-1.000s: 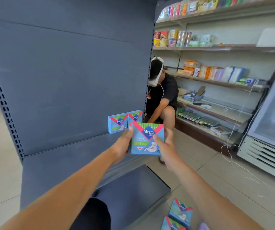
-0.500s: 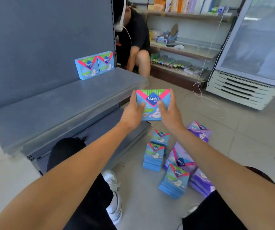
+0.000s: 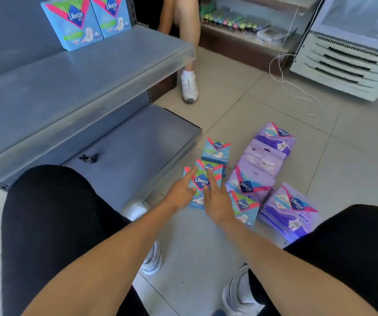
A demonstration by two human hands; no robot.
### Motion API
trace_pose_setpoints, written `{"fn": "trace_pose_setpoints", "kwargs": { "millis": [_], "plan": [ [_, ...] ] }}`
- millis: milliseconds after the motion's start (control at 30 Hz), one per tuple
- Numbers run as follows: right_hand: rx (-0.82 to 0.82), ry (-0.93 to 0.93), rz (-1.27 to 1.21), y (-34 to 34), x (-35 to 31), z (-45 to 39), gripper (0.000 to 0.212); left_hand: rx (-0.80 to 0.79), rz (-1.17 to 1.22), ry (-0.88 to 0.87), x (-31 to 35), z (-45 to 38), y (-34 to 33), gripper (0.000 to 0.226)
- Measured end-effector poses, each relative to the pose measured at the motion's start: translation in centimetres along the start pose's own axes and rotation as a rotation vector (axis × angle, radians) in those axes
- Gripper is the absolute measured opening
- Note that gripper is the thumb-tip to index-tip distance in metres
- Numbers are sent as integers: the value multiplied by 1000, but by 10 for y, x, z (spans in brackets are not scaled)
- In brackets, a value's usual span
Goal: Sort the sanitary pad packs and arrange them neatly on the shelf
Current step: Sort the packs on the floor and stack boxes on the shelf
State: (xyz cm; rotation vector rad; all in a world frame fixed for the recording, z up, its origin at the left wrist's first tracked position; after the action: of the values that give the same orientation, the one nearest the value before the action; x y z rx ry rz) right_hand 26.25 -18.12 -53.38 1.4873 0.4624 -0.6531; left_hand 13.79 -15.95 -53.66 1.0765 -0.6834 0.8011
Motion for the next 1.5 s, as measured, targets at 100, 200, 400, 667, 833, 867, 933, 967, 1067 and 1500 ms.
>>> {"fn": "trace_pose_setpoints", "kwargs": {
  "millis": [100, 200, 400, 667, 833, 867, 933, 967, 1067, 1500],
  "plan": [
    [-93, -87, -34, -56, 30, 12, 55, -32, -33, 87, -58, -12, -22, 75],
    [-150, -180, -47, -88, 53, 12, 54, -49, -82, 167, -101, -25, -37, 73],
    [-193, -286, -29, -135, 96, -11, 62, -43, -63, 221, -151, -58, -74, 66],
    [-184, -289, -3, -173, 131, -41, 66, 8, 38, 267, -188, -94, -101, 68],
    [-135, -356, -68, -187, 144, -41, 66, 43, 62, 282, -200, -103, -106, 77],
    [-122, -365, -79, -188, 145, -41, 65, 43, 77, 292, -201, -104, -107, 77],
    [-113, -378, -73, -189, 146, -40, 64, 40, 84, 310, -201, -105, -108, 78],
    [-119, -378, -56, -189, 146, -40, 64, 29, 73, 315, -200, -105, -107, 79],
    [-152, -357, 28, -185, 143, -41, 64, -11, -23, 305, -195, -104, -103, 78],
    [-372, 103, 546, -90, 51, -17, 58, -157, -1011, 18, -89, -37, -25, 72]
  ]
}}
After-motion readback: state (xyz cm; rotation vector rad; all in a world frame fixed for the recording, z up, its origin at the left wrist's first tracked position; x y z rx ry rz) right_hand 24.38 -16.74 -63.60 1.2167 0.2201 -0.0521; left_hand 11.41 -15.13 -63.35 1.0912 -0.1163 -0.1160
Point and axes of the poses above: each hand's wrist, its own z-axis away from the middle knuckle, its own y-axis out of the back of the hand, x = y × z, the point moved 7 cm from there along -z, towards the middle knuckle, and after that the axes turned 7 degrees about x, right-handed, at the moved point
